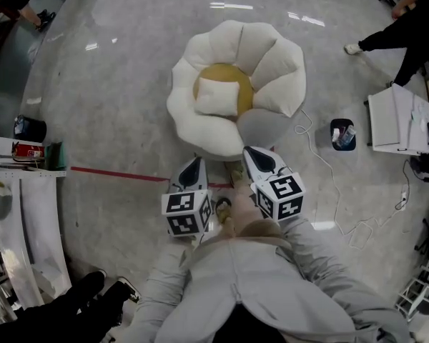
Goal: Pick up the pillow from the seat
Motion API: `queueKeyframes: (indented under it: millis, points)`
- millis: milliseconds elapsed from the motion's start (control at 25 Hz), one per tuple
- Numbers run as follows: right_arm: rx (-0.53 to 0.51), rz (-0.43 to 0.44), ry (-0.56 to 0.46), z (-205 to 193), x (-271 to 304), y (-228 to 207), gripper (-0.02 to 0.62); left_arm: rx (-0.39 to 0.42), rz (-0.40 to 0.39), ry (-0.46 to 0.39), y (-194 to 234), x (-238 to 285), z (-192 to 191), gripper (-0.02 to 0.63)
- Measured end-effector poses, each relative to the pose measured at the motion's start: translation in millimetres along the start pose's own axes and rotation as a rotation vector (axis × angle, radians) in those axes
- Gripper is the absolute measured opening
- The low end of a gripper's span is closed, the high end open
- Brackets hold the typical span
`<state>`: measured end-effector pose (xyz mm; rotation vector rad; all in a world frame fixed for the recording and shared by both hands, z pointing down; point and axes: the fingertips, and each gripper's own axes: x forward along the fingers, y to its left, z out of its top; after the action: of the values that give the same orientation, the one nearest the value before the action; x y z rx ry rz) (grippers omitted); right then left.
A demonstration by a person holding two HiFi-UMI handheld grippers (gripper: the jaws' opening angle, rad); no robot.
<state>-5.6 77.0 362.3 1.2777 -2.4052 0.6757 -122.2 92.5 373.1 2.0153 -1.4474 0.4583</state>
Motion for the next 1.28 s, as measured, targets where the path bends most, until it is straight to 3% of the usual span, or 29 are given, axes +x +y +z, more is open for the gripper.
queueKeyframes:
  millis: [800,1280]
  points:
    - [0.009,0.029,0.098,32,143,-114,0.0,-0.055,0.062,0.122,50,170,34,0.003]
    - [0.056,0.053,0.192,1,237,-175,0.0,-0.067,0.1,0.199,96,292,23,0.003]
